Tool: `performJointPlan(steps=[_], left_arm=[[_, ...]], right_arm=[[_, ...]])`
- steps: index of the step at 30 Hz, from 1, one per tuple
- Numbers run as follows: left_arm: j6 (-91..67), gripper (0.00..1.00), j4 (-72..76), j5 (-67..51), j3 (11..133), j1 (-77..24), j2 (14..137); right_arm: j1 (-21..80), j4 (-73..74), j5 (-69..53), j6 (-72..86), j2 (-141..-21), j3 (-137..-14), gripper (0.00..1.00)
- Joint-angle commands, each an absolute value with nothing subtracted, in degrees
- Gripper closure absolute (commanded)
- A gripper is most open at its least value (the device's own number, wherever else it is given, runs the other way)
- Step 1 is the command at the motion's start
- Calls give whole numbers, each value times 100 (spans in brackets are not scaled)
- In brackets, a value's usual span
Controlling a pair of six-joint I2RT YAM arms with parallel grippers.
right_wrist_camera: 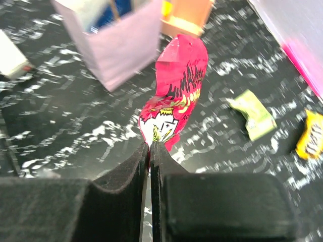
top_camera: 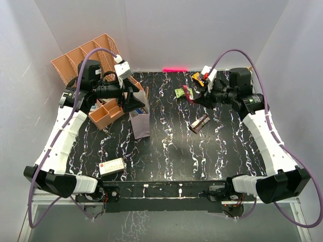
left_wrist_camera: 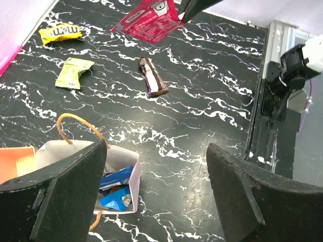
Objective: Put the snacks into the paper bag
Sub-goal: Pick up the snack from the center of the board, then place the snack in the paper bag.
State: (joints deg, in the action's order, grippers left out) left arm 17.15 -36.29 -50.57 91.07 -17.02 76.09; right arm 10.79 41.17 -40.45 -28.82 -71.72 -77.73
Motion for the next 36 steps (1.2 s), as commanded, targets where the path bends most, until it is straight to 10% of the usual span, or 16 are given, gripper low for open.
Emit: performJointPlan(steps=[1,17,36], left_arm=[[3113,23,-4214,-5808,9397,-1745,7691],[3520,27,-3985,-6522,9458,-2265,8228],[3456,100,-3918,-6955,9067,-2329,8089]], right_arm=[[1251,3986,-5709,-2723,-7061,-8238,92],[2426,4091,-6617,-2384,-7436,-8675,92],[2491,3627,-6419,-2039,-7514,-8379,92]])
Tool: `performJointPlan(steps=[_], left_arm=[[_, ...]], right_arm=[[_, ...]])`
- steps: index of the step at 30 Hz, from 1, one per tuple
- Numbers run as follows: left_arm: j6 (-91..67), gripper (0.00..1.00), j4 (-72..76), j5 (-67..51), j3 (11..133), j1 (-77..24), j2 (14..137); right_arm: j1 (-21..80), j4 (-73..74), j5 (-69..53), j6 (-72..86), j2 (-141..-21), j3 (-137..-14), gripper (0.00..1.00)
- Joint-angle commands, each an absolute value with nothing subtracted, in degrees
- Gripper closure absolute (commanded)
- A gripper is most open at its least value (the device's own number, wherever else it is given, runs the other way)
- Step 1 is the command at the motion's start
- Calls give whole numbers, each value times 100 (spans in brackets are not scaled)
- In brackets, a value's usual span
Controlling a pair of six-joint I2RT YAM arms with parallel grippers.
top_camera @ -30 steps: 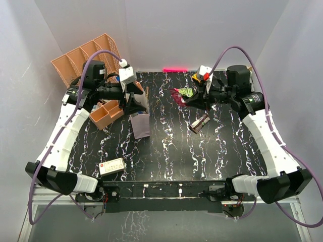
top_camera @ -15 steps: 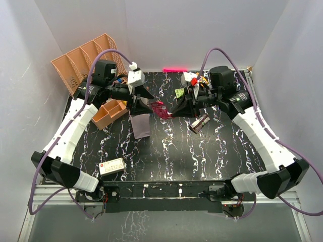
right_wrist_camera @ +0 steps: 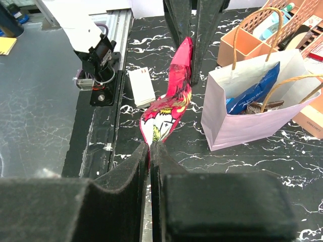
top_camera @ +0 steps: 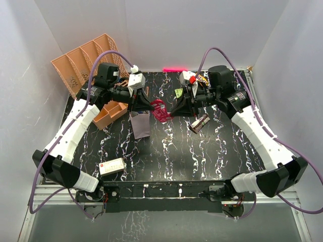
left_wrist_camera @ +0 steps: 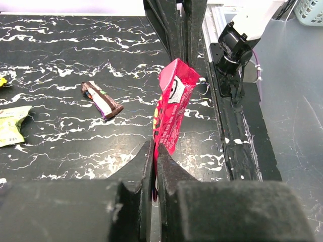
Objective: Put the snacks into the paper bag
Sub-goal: Place the snack in the paper bag.
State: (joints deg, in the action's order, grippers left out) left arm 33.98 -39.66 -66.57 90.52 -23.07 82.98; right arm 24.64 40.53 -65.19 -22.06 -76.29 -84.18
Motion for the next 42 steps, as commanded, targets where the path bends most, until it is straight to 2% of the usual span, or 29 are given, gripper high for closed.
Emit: performJointPlan(steps=[1,4,8,10,12,20,26,34,42], left_arm=[[3471,100,-3959,-6909,9094,-2329,8068],[3496,100,-4163,-6493,9199,-2330,7997],[3075,100,-4260,-5452,9396,-2308,7867],[3227,100,-4526,-4978,9531,-2303,7720],[3542,100,-4879,-4718,9642,-2303,7604],[4977,100,-5768,-3954,10221,-2303,7527],[6978,100,-6613,-3467,10647,-2303,7671],[8517,100,-6683,-2791,10707,-2303,8138],[9370,100,-6734,-2450,10638,-2288,8594]], right_arm=[[2495,3590,-6322,-2017,-7496,-8350,91],[2485,3539,-6029,-2002,-7403,-8273,77],[2458,3548,-5607,-2077,-7239,-8127,41],[2397,3547,-5390,-2095,-7158,-8057,32],[2276,3513,-5212,-2096,-7066,-7967,27],[1739,3454,-4966,-2083,-6734,-7671,21],[1525,3399,-4955,-2083,-6657,-7539,20],[1466,3330,-4946,-2081,-6613,-7399,20],[1459,3328,-4882,-2125,-6566,-7265,20]])
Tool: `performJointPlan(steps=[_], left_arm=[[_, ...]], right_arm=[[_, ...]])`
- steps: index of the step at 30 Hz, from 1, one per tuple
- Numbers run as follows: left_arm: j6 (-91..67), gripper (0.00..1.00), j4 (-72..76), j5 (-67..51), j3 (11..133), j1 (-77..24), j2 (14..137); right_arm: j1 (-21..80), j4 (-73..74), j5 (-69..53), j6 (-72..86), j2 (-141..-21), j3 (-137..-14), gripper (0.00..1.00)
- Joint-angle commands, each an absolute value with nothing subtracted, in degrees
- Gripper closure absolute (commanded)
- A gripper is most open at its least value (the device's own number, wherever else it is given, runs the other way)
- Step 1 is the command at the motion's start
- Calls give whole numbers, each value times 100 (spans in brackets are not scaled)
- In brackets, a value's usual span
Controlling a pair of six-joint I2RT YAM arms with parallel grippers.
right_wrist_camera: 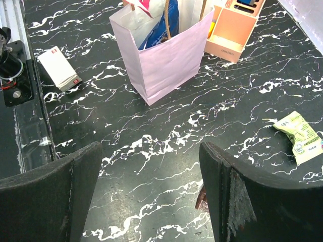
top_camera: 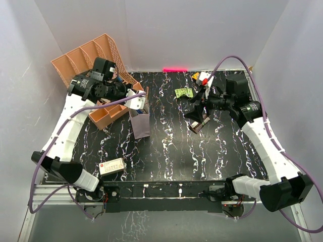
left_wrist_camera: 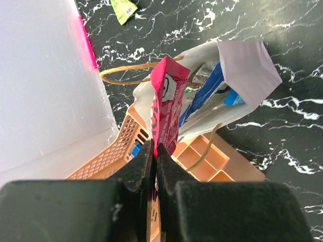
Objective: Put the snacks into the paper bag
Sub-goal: Place the snack in the paper bag.
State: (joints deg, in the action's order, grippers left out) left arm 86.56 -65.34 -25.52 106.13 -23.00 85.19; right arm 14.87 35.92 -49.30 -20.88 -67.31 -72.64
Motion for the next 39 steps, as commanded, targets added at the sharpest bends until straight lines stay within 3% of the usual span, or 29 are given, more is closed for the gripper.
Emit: performJointPlan(steps=[1,19,23,29,39], left_arm=[[9449,100,-6728,-2477,10588,-2273,8627],[10031,100,-6179,-2508,10382,-2069,9306],[9849,86,-6029,-2596,10395,-2027,9407],[9559,55,-5825,-2660,10224,-2022,9267],[8849,39,-5827,-3016,10415,-2027,9017]], right_arm=[[1458,3336,-4883,-2129,-6565,-7256,20],[1407,3360,-4852,-2172,-6575,-7244,20],[1367,3373,-4852,-2176,-6547,-7222,20],[1341,3347,-4821,-2179,-6500,-7131,20],[1331,3281,-4794,-2147,-6506,-7076,20]])
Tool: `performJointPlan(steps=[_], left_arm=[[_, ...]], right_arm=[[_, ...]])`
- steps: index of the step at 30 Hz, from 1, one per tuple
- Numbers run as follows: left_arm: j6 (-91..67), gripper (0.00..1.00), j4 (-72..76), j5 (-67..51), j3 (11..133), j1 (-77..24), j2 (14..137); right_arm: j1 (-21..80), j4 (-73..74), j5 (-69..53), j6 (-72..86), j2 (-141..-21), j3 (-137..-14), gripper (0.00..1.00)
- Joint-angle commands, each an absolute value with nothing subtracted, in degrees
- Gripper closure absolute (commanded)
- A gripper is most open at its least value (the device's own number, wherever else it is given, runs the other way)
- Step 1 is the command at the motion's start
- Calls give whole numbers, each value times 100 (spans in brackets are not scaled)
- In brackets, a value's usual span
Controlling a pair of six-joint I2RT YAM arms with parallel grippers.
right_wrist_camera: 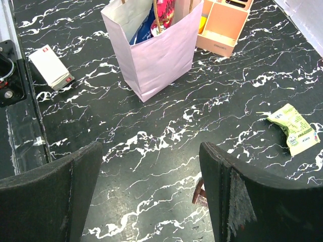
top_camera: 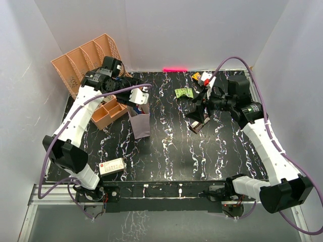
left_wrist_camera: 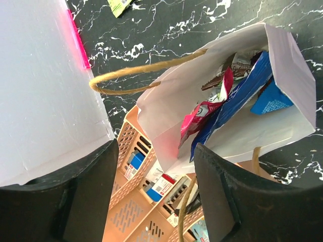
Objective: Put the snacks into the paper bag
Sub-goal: Place the snack in the paper bag.
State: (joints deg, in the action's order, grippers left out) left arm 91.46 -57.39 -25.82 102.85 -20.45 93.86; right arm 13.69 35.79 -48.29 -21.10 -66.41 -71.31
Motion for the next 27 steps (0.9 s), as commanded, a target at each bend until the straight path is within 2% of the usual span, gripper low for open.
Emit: performJointPlan(steps=[1,7,14,18,21,27], left_arm=[[8752,39,-5819,-3047,10411,-2023,8993],[7748,37,-5408,-3184,10269,-2023,8761],[5361,24,-4346,-3035,10154,-2022,8367],[3930,15,-3731,-2427,10160,-2016,8215],[3175,8,-3445,-1784,10135,-2015,8140],[2756,5,-3394,-1311,9875,-1938,7899]], right_arm=[[1334,3274,-4772,-2143,-6502,-7068,20],[1336,3017,-4034,-1905,-6570,-7053,19],[1344,2640,-2563,-1635,-7147,-7237,13],[1346,2405,-1813,-1516,-7788,-7355,3],[1366,2107,-1443,-1511,-8289,-7427,2],[1393,1268,-782,-1954,-9442,-7633,2]])
